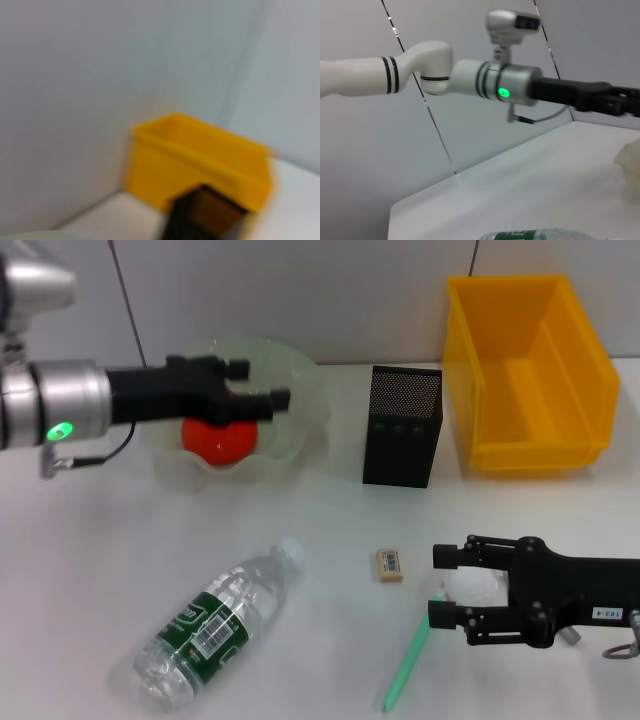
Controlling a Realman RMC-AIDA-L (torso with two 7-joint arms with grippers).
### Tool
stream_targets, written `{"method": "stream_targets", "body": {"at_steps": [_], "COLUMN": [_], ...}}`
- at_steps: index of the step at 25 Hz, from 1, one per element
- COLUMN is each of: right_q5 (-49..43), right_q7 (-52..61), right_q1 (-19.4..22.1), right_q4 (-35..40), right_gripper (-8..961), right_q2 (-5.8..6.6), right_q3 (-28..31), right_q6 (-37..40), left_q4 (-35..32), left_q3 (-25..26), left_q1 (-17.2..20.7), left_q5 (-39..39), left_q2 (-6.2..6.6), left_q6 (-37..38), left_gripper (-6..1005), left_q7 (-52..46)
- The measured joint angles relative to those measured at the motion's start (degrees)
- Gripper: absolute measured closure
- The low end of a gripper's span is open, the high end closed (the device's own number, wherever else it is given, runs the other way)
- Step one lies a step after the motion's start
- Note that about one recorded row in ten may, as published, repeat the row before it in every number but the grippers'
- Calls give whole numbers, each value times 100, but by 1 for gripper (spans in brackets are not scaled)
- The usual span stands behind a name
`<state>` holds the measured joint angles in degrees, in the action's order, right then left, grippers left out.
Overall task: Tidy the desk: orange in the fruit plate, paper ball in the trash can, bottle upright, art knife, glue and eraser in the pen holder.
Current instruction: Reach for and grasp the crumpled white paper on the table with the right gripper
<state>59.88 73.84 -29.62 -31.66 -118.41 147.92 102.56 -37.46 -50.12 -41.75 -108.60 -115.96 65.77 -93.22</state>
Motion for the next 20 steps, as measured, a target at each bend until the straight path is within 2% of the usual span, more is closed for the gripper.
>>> {"method": "stream_targets", "body": {"at_steps": [1, 2, 5, 9, 15, 18, 20], "right_q5": [4, 4, 4, 29, 33, 8, -6], "right_q7": [6, 6, 21, 59, 143, 223, 258], "right_q1": [0, 0, 6, 23, 25, 8, -7], "right_q4": [-26, -26, -79, -130, -224, -258, -290], "right_gripper": [166, 166, 166, 166, 167, 167, 167], "right_q2": [8, 8, 21, 72, 106, 130, 141], "right_q3": [2, 2, 27, 35, 12, -5, -9], "right_q6": [8, 8, 49, 66, 76, 80, 81], "left_q4": [-340, -459, -588, -525, -497, -227, -227], "left_q3": [62, 75, 137, 291, 234, 83, 83], "left_q1": [215, 318, 538, 783, 938, 1050, 1050], "left_q5": [18, 19, 21, 23, -25, -194, -194], "left_q2": [86, 135, 251, 321, 288, 242, 242], "left_q6": [1102, 1525, 2292, 2999, 3289, 3408, 3408], "left_gripper": [180, 180, 180, 180, 180, 180, 180], "left_q7": [-85, -127, -172, 76, 395, 924, 924]}}
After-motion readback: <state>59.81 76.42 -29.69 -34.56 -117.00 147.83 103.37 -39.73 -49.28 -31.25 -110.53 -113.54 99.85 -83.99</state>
